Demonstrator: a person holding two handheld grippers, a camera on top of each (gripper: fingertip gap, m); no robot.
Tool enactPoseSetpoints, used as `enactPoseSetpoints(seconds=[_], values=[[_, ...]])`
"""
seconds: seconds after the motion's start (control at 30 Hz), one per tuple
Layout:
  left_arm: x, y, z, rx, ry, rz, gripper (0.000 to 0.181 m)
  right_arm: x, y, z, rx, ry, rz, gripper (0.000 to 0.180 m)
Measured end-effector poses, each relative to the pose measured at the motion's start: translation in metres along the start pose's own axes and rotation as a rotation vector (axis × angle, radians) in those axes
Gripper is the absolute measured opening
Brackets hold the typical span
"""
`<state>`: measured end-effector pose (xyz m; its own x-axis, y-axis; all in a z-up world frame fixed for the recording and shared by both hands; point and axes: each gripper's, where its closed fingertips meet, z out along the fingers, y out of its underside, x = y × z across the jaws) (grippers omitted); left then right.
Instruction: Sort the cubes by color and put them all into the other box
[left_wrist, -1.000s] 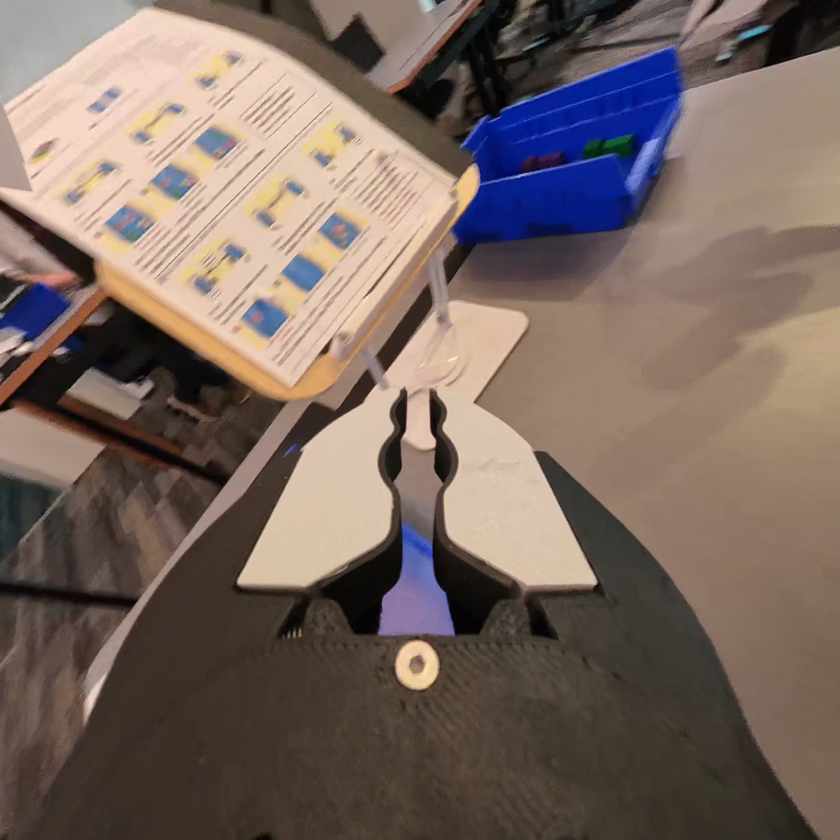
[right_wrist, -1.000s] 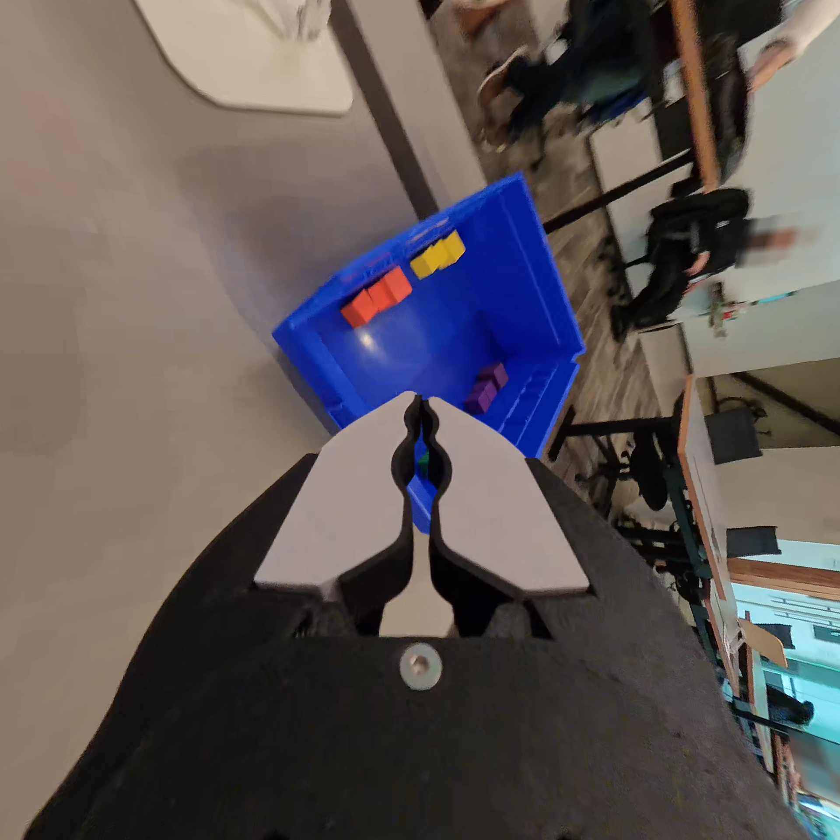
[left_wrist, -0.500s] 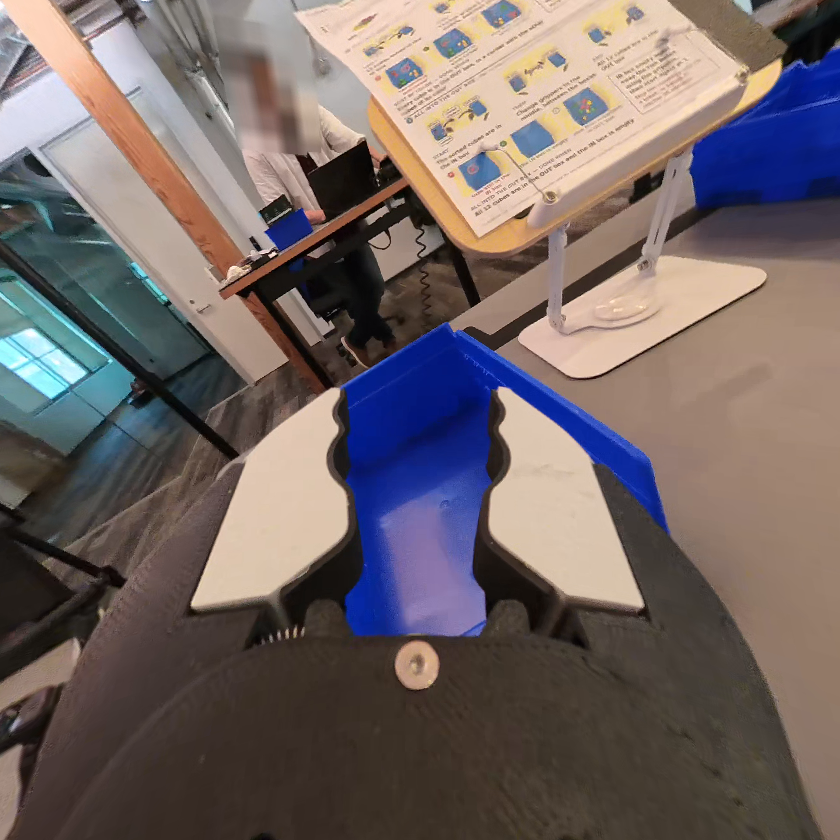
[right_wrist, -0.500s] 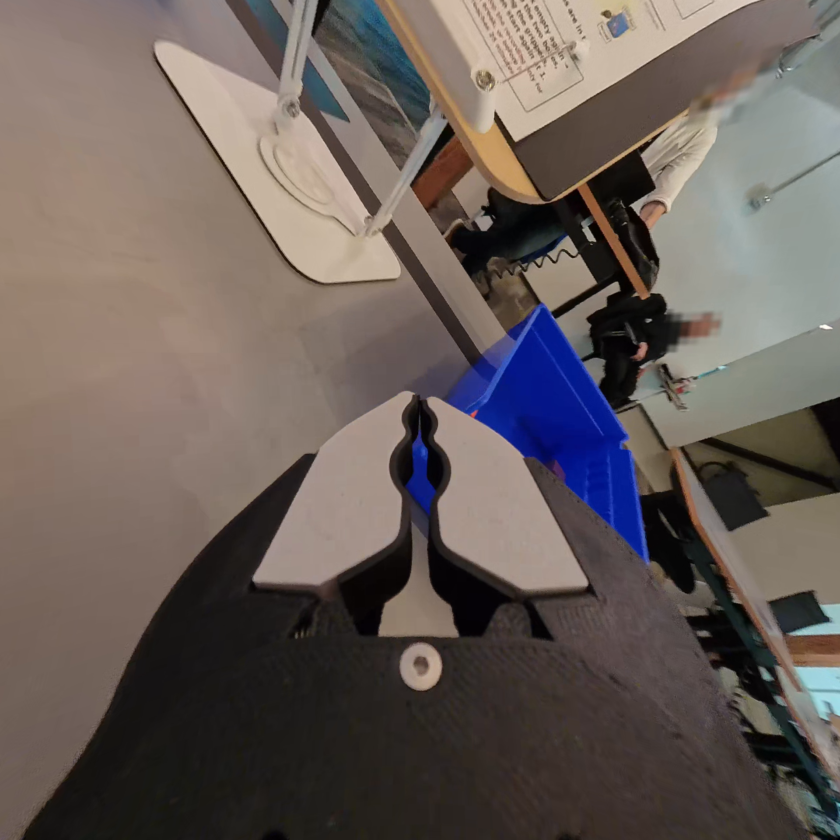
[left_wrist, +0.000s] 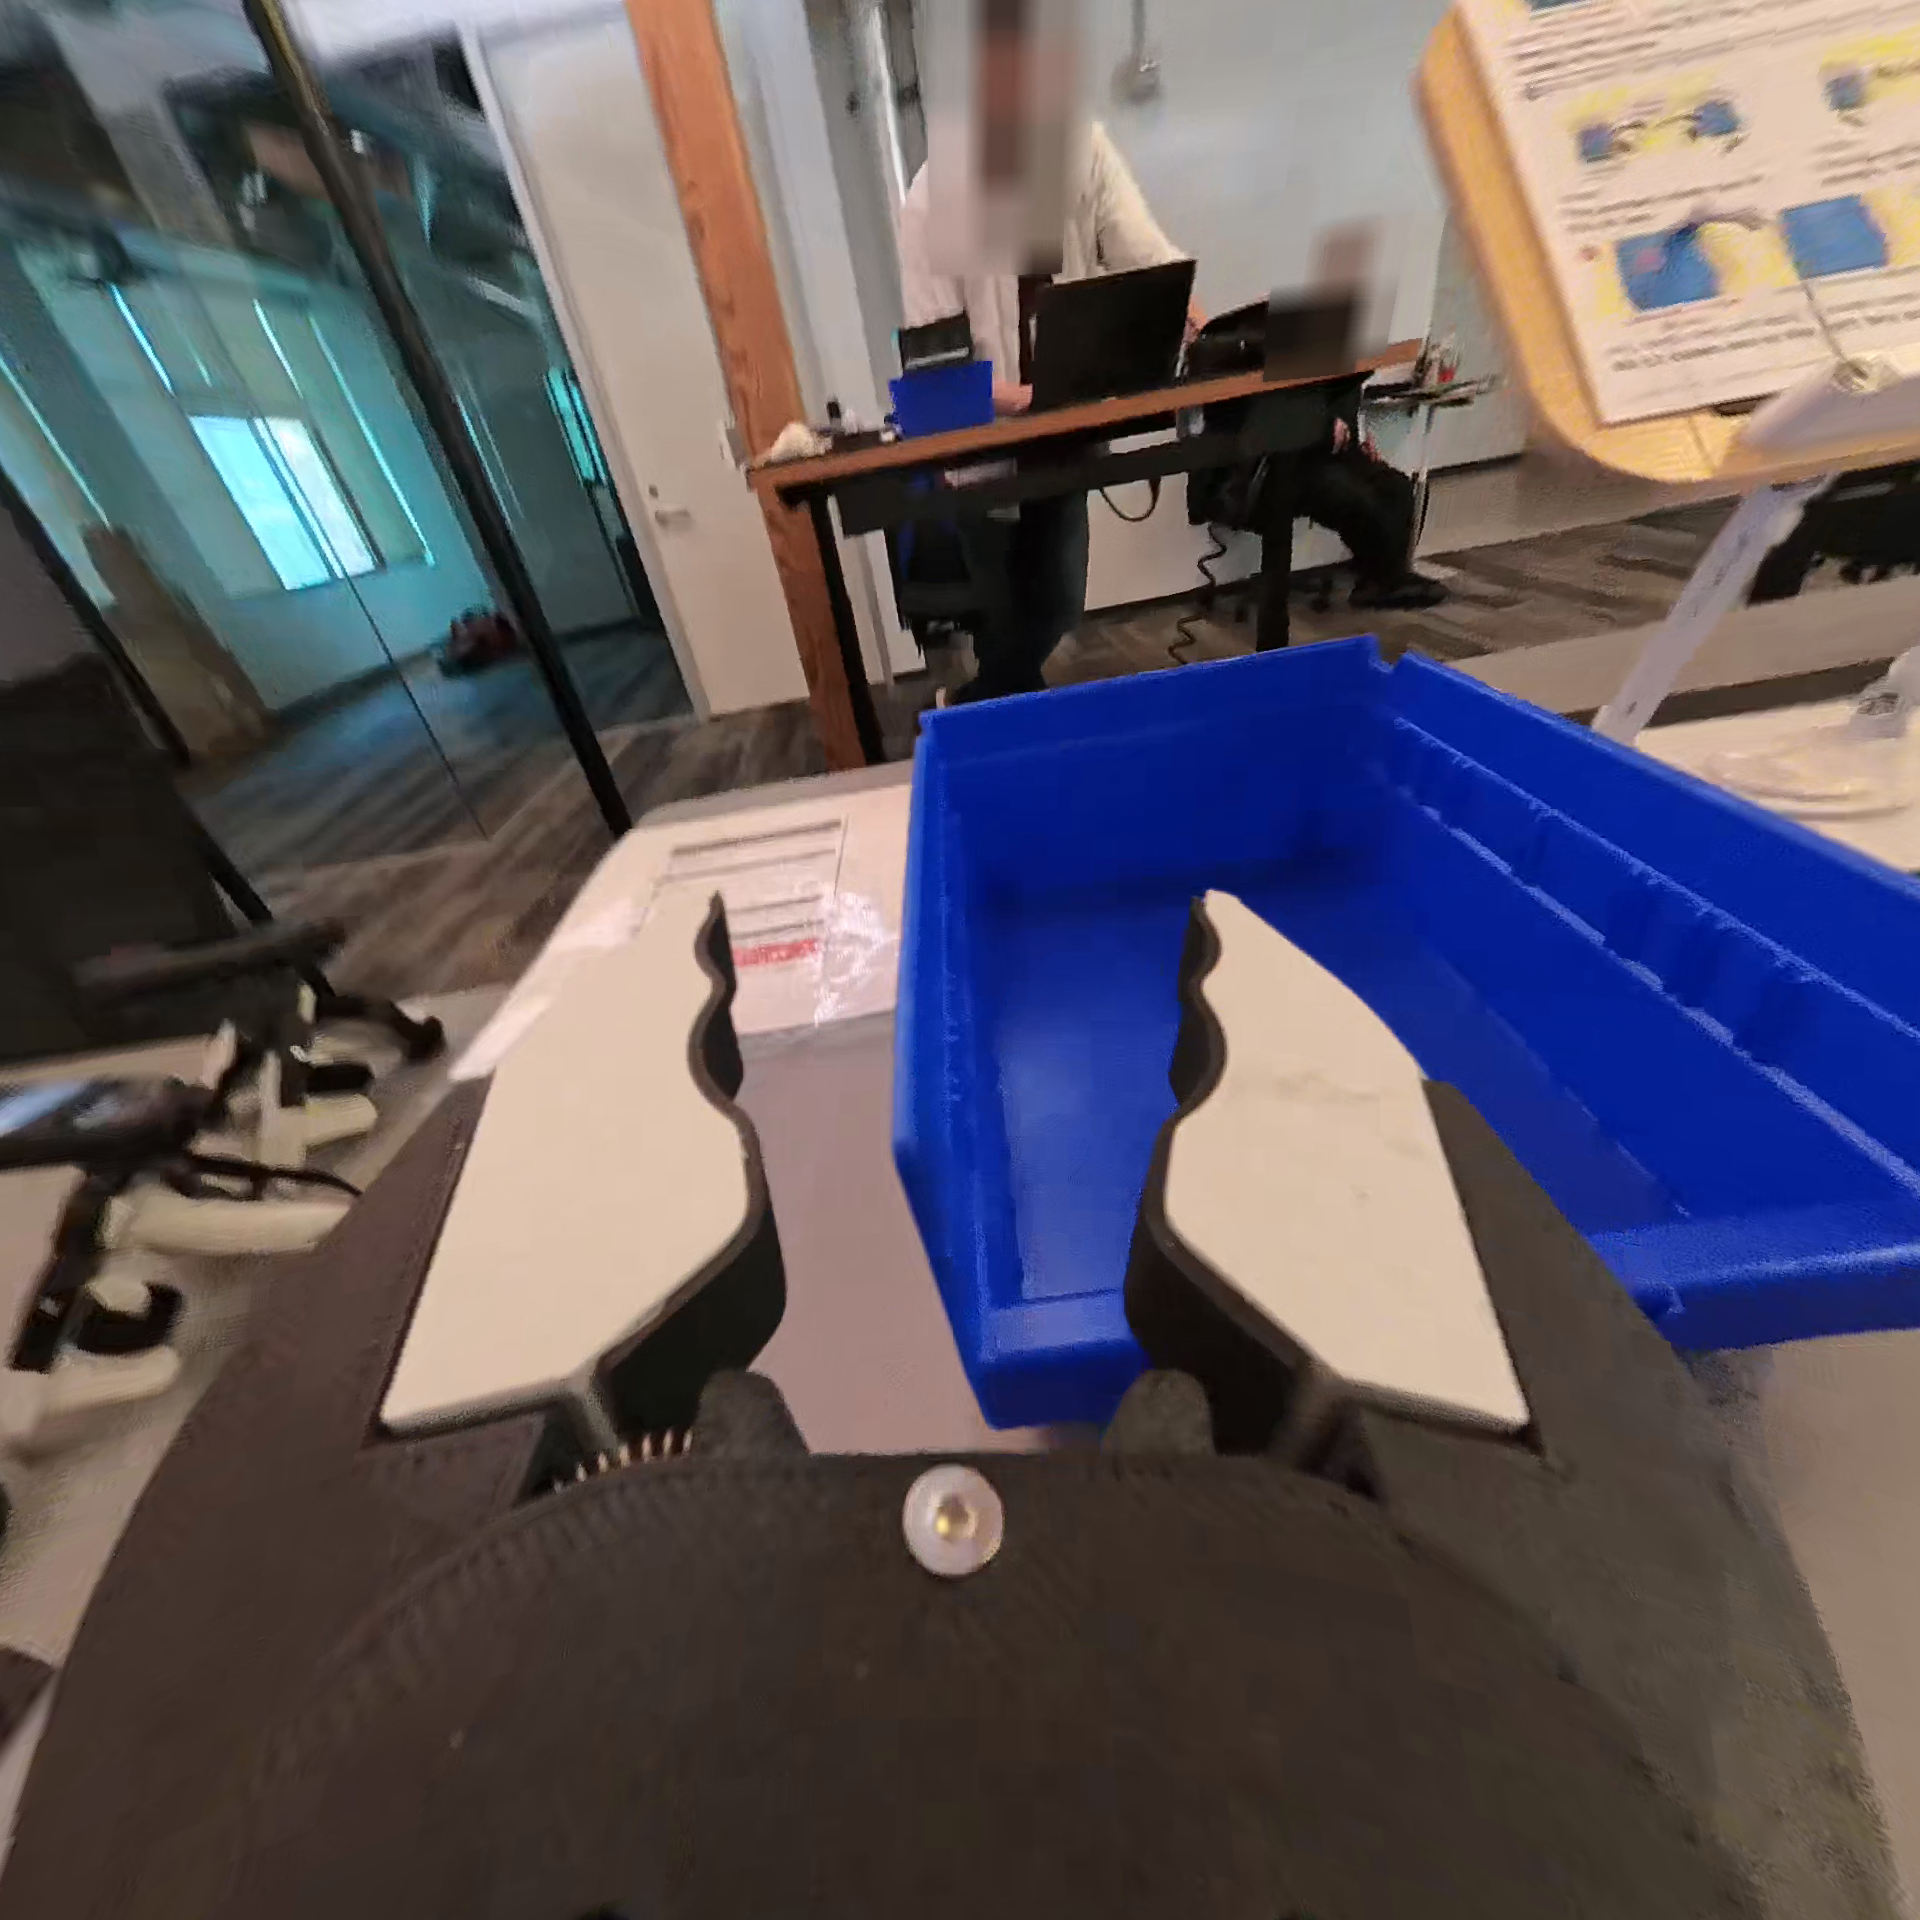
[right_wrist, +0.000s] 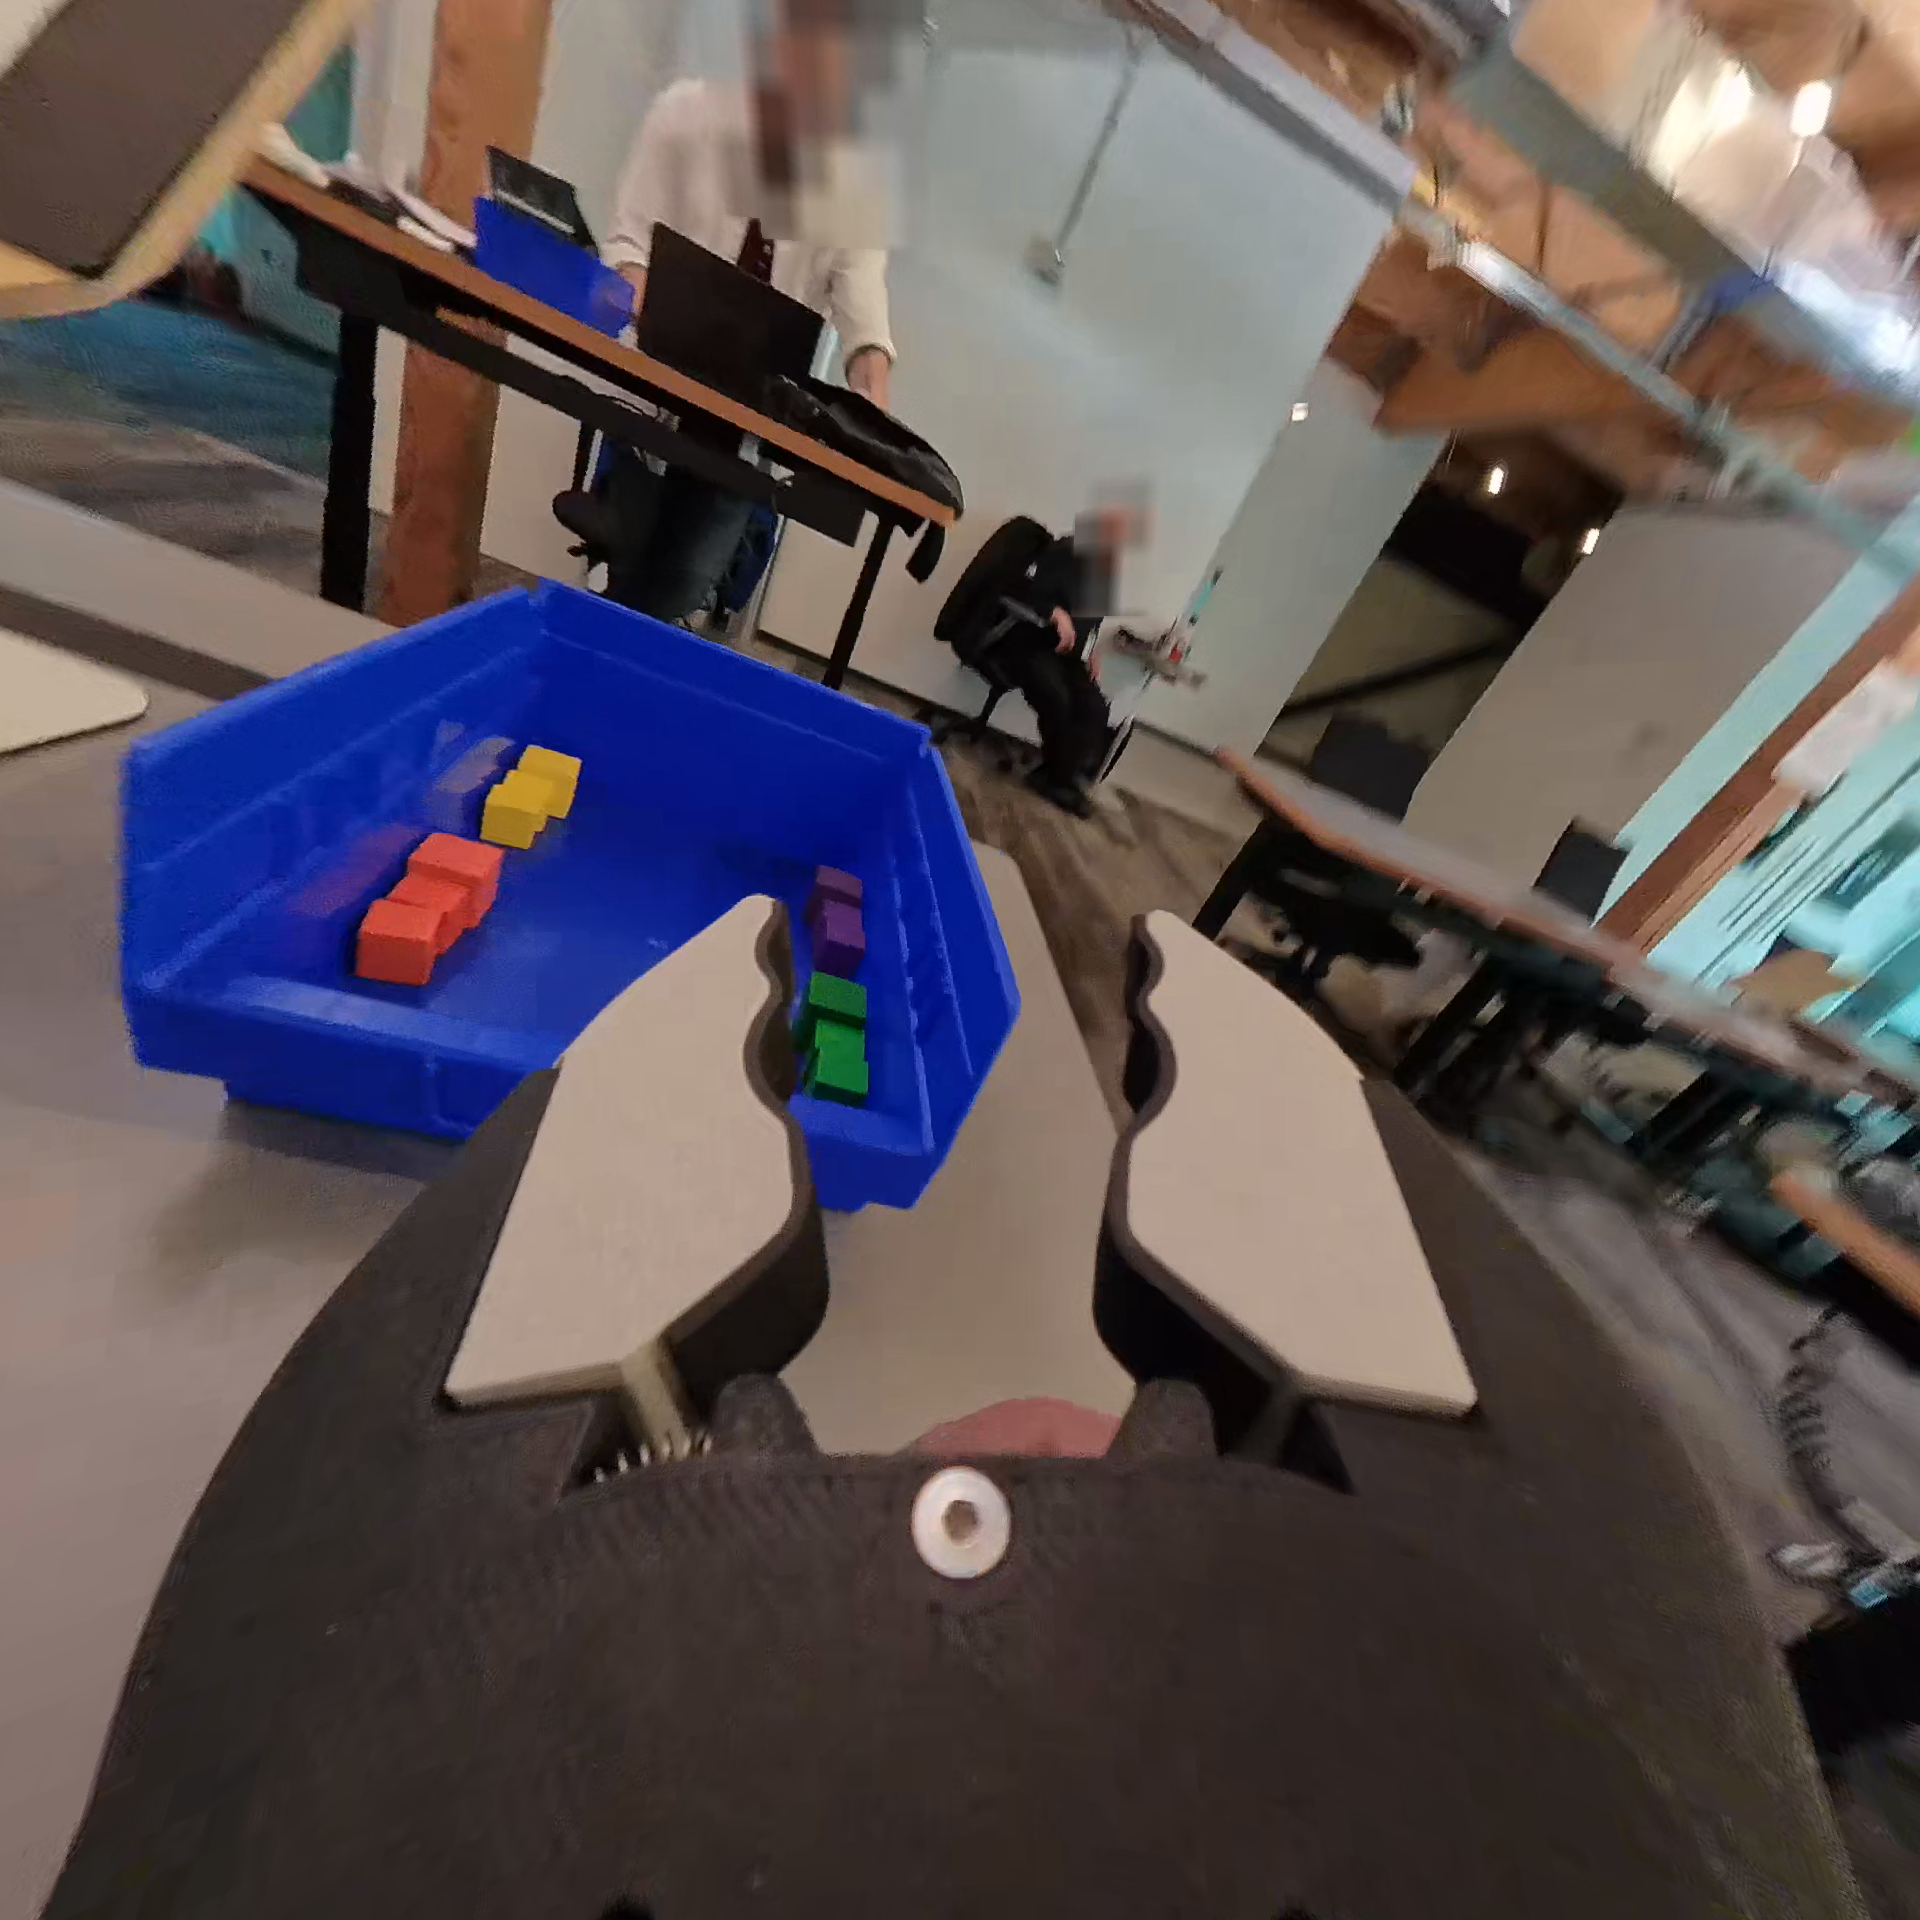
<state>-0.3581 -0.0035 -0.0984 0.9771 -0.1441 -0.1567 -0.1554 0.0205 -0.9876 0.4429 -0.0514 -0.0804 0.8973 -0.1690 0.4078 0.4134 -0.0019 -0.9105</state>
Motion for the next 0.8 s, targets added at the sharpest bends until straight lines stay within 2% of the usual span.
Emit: enactPoseSetpoints(seconds=[0.13,0.27,0.63,0.8], values=[[-0.013,0.013,0.012,-0.048,0.013,-0.118,0.092,0.022,0.039,0.018,-0.081,-0.006,0.184,0.085],[-0.008,0.022,0.021,-0.109,0.031,-0.104,0.094,0.025,0.051,0.029,-0.081,-0.029,0.24,0.086],[-0.007,0.041,0.041,-0.211,0.07,-0.133,0.095,0.023,0.053,0.069,-0.029,-0.096,0.275,0.094],[-0.002,0.052,0.05,-0.22,0.089,-0.183,0.098,0.016,0.054,0.08,-0.012,-0.153,0.255,0.088]])
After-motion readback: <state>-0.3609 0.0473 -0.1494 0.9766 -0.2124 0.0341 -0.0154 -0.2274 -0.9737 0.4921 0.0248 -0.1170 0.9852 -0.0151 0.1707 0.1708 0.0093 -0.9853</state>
